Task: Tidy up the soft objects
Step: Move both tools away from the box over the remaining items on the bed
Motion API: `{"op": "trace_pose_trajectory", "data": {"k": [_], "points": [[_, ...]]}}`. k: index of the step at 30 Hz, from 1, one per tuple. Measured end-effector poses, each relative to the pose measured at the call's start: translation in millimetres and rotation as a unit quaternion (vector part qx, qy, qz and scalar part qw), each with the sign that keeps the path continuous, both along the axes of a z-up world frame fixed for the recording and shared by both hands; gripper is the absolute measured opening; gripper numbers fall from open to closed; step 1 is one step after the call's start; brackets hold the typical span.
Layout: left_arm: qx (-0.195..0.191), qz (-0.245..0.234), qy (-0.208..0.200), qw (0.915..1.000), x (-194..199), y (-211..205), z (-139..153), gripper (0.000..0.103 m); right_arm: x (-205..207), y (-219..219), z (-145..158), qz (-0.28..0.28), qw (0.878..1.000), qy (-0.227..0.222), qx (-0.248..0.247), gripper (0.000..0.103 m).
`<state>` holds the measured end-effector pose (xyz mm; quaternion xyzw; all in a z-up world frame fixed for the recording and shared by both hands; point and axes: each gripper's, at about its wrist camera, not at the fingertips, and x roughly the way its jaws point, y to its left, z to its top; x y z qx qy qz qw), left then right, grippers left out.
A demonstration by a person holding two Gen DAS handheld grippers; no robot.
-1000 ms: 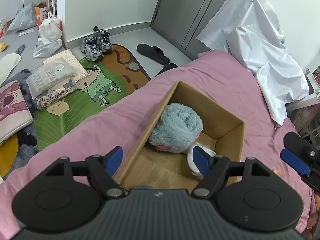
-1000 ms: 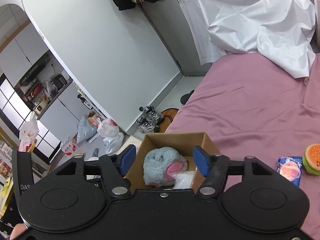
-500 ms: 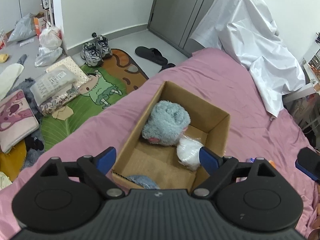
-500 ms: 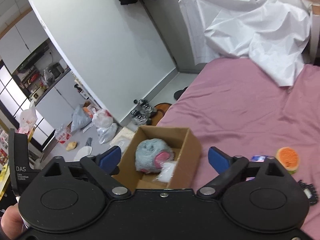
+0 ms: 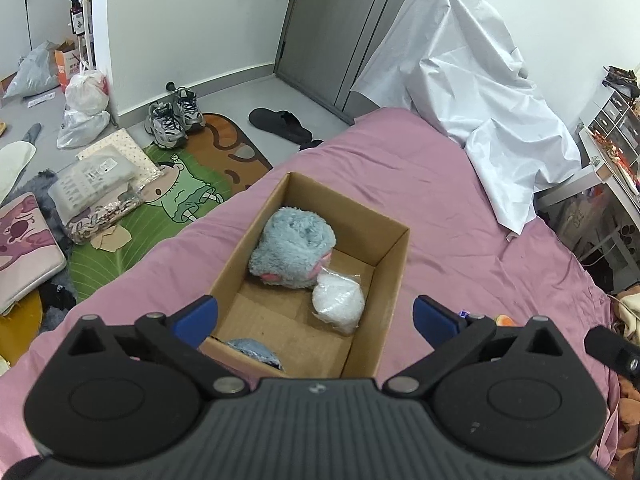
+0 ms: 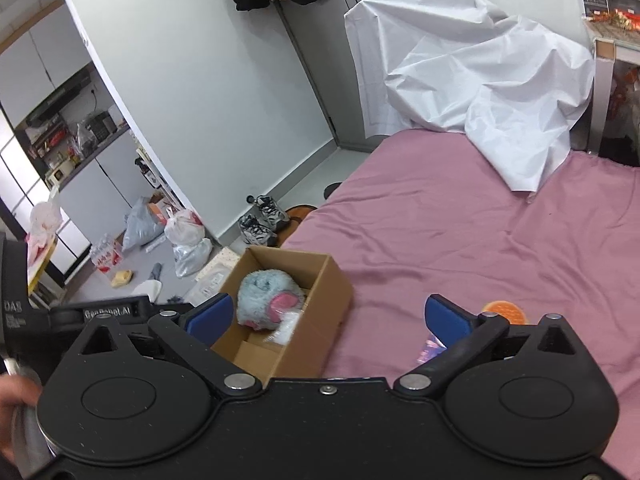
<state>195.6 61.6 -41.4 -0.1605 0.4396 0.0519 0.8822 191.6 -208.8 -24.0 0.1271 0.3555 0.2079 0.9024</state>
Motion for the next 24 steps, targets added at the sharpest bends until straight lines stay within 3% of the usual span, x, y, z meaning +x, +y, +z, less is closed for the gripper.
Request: {"op": "trace_pose_trajectory", "data": {"k": [9,24], "points": [[0.028,-0.016,-0.039,0.9987,-13,-34,18,0.103,-6,-29,1,-0.008,1.000,-0.006,0.017,0.103],[0.034,-0.033,-0.036,0.9982,-22,-83,27,0.103,-10,-83,0,-0.025,0.998,0.004,0.056,0.103]]}}
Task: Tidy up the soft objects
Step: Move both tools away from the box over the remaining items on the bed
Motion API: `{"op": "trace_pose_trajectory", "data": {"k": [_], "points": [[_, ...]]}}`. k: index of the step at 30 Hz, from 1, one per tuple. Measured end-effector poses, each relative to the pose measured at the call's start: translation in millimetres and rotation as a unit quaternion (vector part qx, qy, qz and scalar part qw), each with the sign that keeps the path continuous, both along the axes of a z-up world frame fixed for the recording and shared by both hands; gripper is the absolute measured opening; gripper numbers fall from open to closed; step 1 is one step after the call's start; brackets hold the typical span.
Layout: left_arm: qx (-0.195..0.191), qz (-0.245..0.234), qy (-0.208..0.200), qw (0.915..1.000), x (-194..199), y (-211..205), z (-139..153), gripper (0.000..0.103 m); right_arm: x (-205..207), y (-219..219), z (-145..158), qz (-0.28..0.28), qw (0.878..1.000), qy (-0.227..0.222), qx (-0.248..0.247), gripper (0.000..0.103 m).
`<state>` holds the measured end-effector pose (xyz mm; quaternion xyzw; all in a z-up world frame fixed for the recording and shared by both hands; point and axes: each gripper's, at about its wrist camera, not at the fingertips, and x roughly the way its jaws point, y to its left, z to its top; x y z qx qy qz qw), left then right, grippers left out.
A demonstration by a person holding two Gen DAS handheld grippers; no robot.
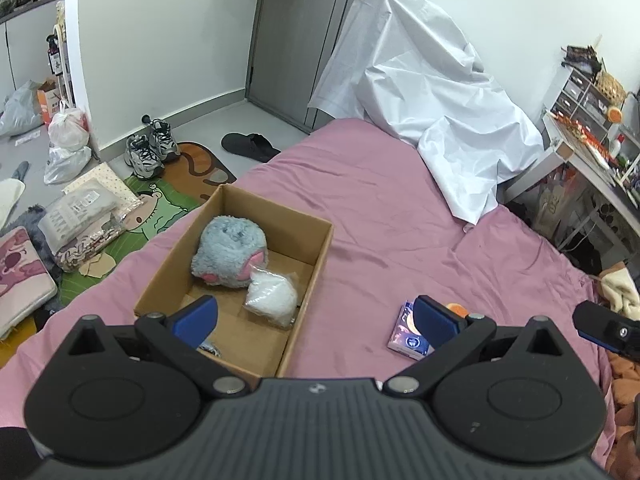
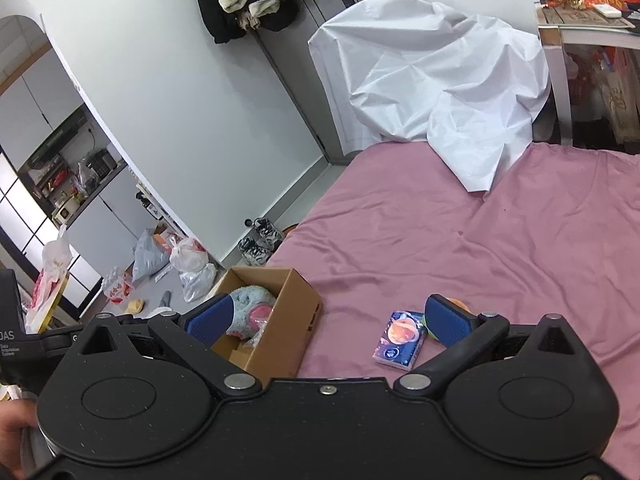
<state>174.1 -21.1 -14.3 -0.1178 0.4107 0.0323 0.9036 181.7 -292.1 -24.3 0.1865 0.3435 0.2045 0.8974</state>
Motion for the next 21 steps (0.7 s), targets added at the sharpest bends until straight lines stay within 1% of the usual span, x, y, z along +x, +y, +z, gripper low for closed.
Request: {"op": "trace_pose_trajectory", "data": {"k": [2,5,13,16,21], "points": [[0.010,0.001,-0.001,0.9999,-1,-7,1,0.103,1,-3,-3,0.005,1.000,0.005,0.000,0.103],[0.017,0.000,-0.003,0.9999,-3,-16,3,0.103,2,-11,-7,0.009,1.000,0.015,0.014,0.103],[0.022,-0.004,0.009,0.9997,-3,-37,-4,0.103,2,-25,-15,0.011,1.000,0.024,-0.001,0.103],[0.027,-0.003,0.012,0.9996,-4,-43,-8,0.103,3,-30,-17,-0.001,1.000,0.028,0.001,0.103],[0.018,-0.011,0.016,0.9997,-4,-51,-17,0.103,10,-42,-25,-0.019,0.999,0.046,0.008,0.103]]}}
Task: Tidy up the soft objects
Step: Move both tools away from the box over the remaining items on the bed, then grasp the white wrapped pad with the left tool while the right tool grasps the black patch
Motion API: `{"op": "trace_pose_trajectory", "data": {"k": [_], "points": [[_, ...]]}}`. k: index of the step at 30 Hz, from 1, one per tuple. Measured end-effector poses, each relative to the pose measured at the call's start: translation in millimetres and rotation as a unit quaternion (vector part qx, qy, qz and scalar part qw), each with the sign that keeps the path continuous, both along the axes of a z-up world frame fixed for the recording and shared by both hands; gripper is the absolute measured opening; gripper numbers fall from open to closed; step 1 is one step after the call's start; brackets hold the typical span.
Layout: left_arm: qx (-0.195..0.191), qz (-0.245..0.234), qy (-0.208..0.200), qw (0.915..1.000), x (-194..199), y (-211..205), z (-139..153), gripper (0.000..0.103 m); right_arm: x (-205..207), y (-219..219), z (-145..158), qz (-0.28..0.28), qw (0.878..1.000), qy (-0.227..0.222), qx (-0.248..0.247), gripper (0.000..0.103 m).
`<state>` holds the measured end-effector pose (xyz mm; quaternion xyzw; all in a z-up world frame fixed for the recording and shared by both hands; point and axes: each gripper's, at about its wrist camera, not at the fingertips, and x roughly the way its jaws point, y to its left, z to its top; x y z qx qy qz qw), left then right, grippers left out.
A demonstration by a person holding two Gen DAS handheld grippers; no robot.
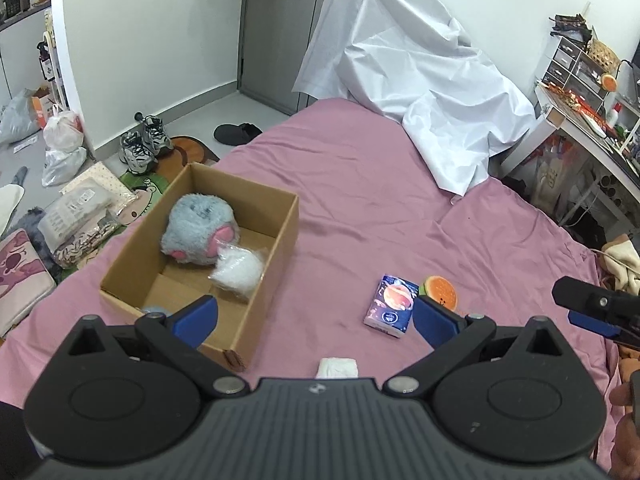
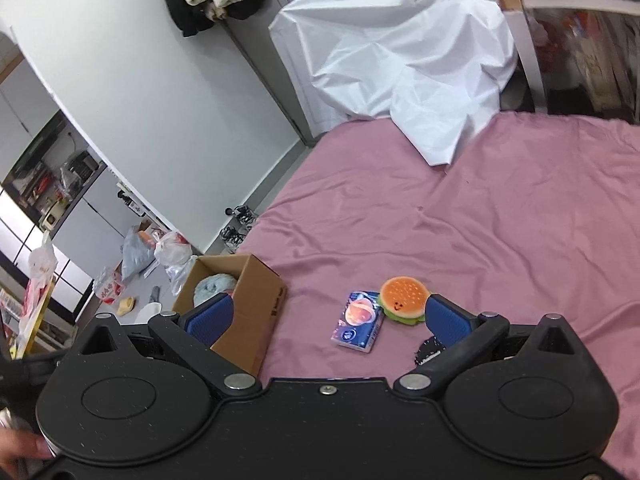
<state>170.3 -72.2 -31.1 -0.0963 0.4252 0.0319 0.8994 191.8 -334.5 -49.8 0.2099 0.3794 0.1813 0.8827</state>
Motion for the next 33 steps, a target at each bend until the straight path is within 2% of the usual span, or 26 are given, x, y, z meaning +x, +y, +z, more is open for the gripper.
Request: {"op": "trace_pose_trajectory", "data": {"k": [4,9,20,27,33], "points": [[-0.007,0.004,0.001,1.0000,0,-7,-9,0.102,7,-4,-17,0.011,1.000,0.026,0.004,0.103],[-0.019,-0.007,0.013,0.9997,2,-18,-25,0.101,14,-8,-35,-0.012,0.998,0.061,-0.021,0.103],[-0.027,-0.018,0.051,0.9982,12,-33,-71,0.098,21,-5,-50,-0.014,0.994,0.079,-0.071,0.103],[-0.026,-0.014,0.081,0.9963,22,-34,-99,0.096,27,-4,-55,-0.007,0.993,0.084,-0.087,0.103],[-0.029,-0.006,0.113,0.9932,30,-36,-129,0.089,35,-2,-62,-0.006,0.991,0.089,-0.099,0.103]]}}
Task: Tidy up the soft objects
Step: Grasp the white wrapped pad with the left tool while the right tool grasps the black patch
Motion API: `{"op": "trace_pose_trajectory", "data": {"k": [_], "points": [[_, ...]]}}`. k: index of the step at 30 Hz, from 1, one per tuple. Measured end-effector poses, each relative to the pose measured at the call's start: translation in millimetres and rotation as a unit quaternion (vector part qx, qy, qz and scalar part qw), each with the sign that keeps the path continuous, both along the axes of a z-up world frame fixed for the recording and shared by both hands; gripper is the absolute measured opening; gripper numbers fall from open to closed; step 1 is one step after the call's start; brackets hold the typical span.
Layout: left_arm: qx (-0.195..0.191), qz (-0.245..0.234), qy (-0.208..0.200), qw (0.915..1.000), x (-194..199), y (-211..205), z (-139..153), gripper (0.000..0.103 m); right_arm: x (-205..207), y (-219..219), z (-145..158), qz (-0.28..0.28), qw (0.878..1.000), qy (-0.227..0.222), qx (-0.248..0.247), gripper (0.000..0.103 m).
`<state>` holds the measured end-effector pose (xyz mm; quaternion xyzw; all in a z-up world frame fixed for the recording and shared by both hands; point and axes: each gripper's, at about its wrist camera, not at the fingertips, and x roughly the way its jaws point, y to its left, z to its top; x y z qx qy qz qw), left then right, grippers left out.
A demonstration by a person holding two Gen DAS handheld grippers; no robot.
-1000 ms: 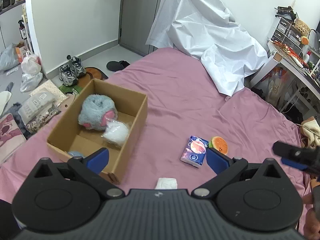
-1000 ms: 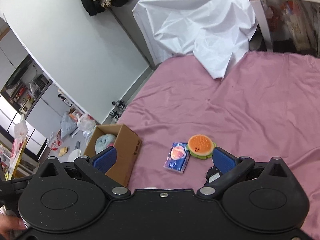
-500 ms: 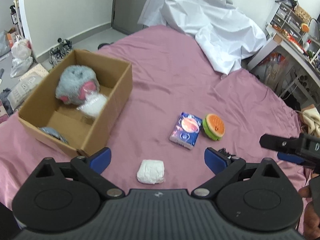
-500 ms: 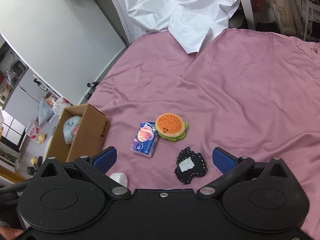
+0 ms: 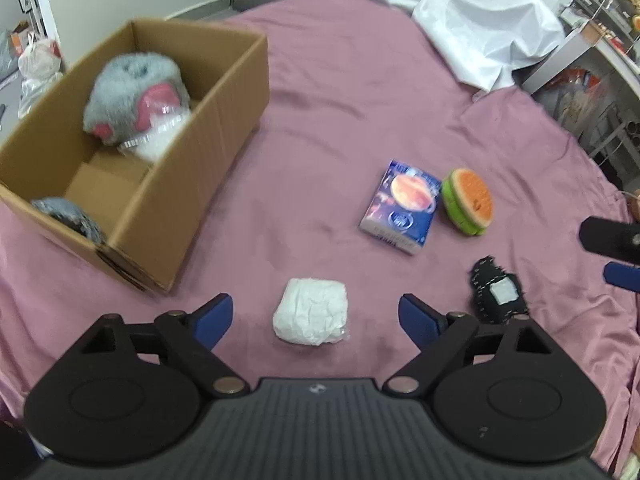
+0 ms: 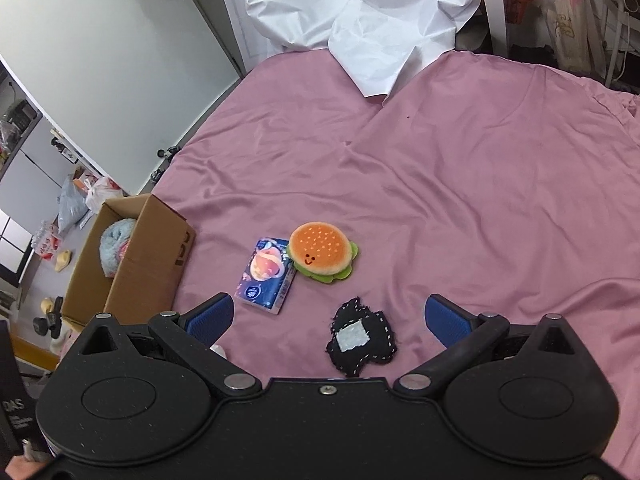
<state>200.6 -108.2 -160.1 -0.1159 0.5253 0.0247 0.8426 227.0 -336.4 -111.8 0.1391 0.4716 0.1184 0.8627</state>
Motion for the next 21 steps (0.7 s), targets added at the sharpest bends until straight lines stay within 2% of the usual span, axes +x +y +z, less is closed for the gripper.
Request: {"op": "trace_pose_trajectory", "data": {"k": [6,9,12,13,21], "points": [[-0.008,0.011,0.020,0.9997,7,2,-19,0.080,7,7,-11,0.014,1.000,0.012,-0.009,0.103],[-0.012,0.013,0.032,0.9993,10,3,-27,0.071,11,14,-16,0.025,0.999,0.019,-0.017,0.103],[-0.021,0.019,0.045,0.9986,12,4,-35,0.058,14,21,-21,0.036,0.999,0.022,-0.030,0.103],[-0.021,0.020,0.049,0.9984,12,5,-37,0.049,15,23,-22,0.041,0.998,0.025,-0.032,0.103],[-0.031,0.026,0.036,0.9985,9,12,-28,0.047,21,40,-41,0.066,0.994,0.041,-0.082,0.103]]}}
